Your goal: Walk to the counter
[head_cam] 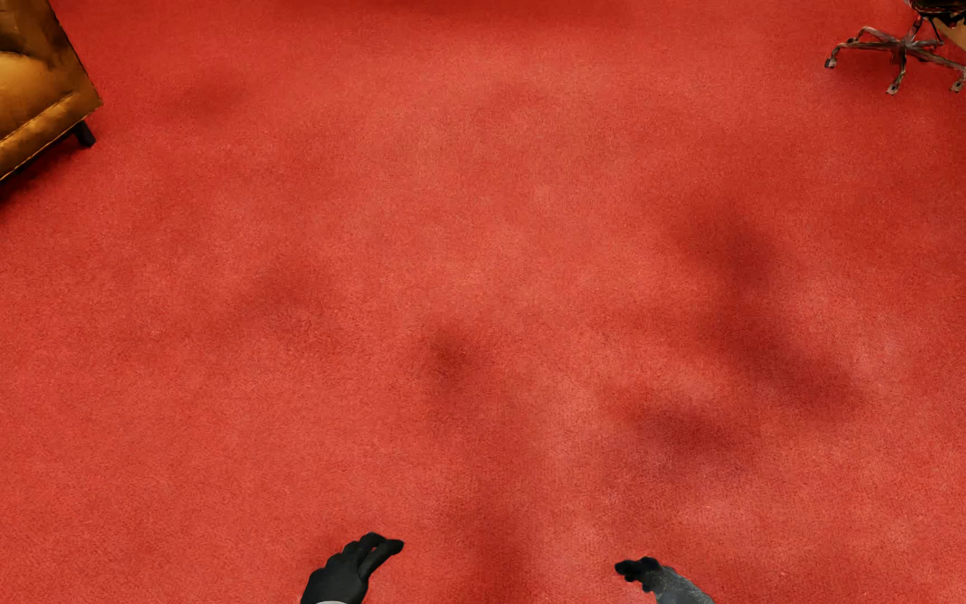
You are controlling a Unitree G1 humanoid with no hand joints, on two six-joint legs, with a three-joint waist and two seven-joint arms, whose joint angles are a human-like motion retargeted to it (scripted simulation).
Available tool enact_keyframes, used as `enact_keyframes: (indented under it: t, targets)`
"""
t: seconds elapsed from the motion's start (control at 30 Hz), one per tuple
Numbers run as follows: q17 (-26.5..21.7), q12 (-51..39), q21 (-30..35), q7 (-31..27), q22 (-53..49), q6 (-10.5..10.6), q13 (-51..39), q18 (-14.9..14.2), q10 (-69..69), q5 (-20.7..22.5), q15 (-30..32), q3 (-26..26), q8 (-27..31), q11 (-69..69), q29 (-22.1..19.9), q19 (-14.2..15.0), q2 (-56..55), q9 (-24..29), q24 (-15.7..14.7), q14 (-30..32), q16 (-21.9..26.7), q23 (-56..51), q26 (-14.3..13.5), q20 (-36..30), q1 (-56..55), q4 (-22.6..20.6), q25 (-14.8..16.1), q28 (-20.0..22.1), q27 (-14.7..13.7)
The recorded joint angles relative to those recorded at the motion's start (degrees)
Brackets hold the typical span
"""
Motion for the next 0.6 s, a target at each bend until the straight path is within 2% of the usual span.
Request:
enact_keyframes:
  t: [0.03,0.07,0.13,0.17,0.2,0.23,0.27,0.3,0.37,0.43,0.47,0.53,0.6]
  targets:
    - [-0.3,0.3,0.2,0.1,-0.2,-0.1,-0.3,0.3,0.4,-1.1,0.0,0.0,0.3,3.2,-0.6,0.0,-1.4,0.2,-0.6,-0.4,-0.1,-0.7,0.2,-0.7,0.1,-0.7,0.7,1.2,-0.2]
    - [-1.0,0.0,0.1,0.3,0.6,-0.3,-0.3,0.7,1.2,-2.3,0.3,0.0,0.9,7.3,-0.8,-0.1,-3.3,0.6,-3.0,-1.0,-1.1,-2.0,1.1,-0.8,0.1,-1.5,1.4,2.0,-0.7]
    - [-1.8,-0.1,-0.1,0.7,2.1,-0.8,0.2,1.2,3.0,-5.1,3.6,-0.1,3.0,18.4,-1.7,-0.8,-8.8,1.5,-10.6,-2.3,-3.3,-4.3,3.5,-0.1,0.0,-3.3,2.2,2.9,-1.3]
    - [-2.2,-0.2,-0.2,1.0,2.4,-1.2,0.7,1.5,3.7,-6.5,6.1,-0.3,4.1,24.4,-2.1,-1.1,-12.1,2.0,-13.1,-2.9,-4.0,-5.6,4.8,-0.9,0.1,-4.2,2.6,3.5,-1.4]
    - [-2.3,-0.2,-0.4,1.3,2.4,-1.6,1.4,1.7,4.0,-8.5,8.3,-0.6,3.9,29.7,-2.7,-1.7,-15.0,2.5,-15.0,-3.3,-4.3,-6.7,5.7,-2.4,0.4,-5.1,3.0,3.4,-1.4]
    - [-2.1,-0.1,-0.8,1.2,2.2,-2.1,2.3,1.9,4.0,-10.2,8.9,-0.9,3.1,33.2,-3.7,-3.8,-17.5,2.9,-16.8,-3.6,-4.5,-7.4,6.2,-4.0,0.8,-5.8,3.6,2.4,-1.4]
    - [-1.9,0.0,-1.1,1.0,2.2,-2.4,3.6,2.1,4.1,-10.7,8.6,-1.3,2.8,35.0,-4.9,-3.4,-19.7,3.3,-17.9,-4.0,-4.2,-7.9,5.7,-5.7,1.1,-6.4,4.0,1.3,-1.2]
    - [-1.5,-0.1,-1.3,0.7,2.2,-2.6,4.9,2.2,4.3,-9.9,8.3,-1.7,2.9,34.7,-6.3,-2.3,-21.4,3.6,-17.7,-4.4,-3.6,-7.8,4.7,-7.9,1.4,-6.8,4.2,1.5,-1.1]
    - [0.2,0.2,-1.3,0.2,0.3,-2.7,5.9,2.3,4.2,-7.5,8.2,-2.1,2.3,28.3,-9.3,-0.8,-23.6,4.1,-15.7,-5.1,-2.9,-5.4,1.7,-11.6,2.0,-7.1,4.7,4.8,-1.1]
    - [0.4,-0.9,-2.0,-0.4,-1.5,-2.4,9.1,2.3,2.9,-5.3,9.5,-2.3,1.3,16.8,-10.6,1.0,-24.3,4.6,-15.6,-5.4,-1.9,-6.1,-1.9,-14.8,3.0,-7.1,6.3,7.7,-3.2]
    - [0.8,-1.8,-2.2,-0.8,-2.8,-2.2,10.5,2.3,2.1,-4.0,10.0,-2.3,1.3,10.2,-11.0,2.3,-24.3,4.7,-15.1,-5.5,-1.2,-6.5,-2.8,-16.7,3.6,-7.0,7.3,8.1,-3.9]
    - [2.2,-4.0,-3.5,-1.6,-5.5,-1.6,12.6,2.2,0.5,-1.6,11.6,-2.2,2.2,-1.4,-11.2,3.3,-24.4,4.9,-13.9,-5.9,0.2,-6.7,-2.8,-19.7,4.7,-6.7,11.3,7.4,-4.3]
    - [2.5,-6.1,-4.0,-1.9,-7.8,-1.1,12.8,2.0,-0.1,-0.1,11.8,-2.0,2.9,-7.7,-9.2,4.5,-25.1,5.1,-12.4,-6.9,0.8,-6.1,-0.8,-21.2,5.9,-6.5,14.6,7.0,-2.8]
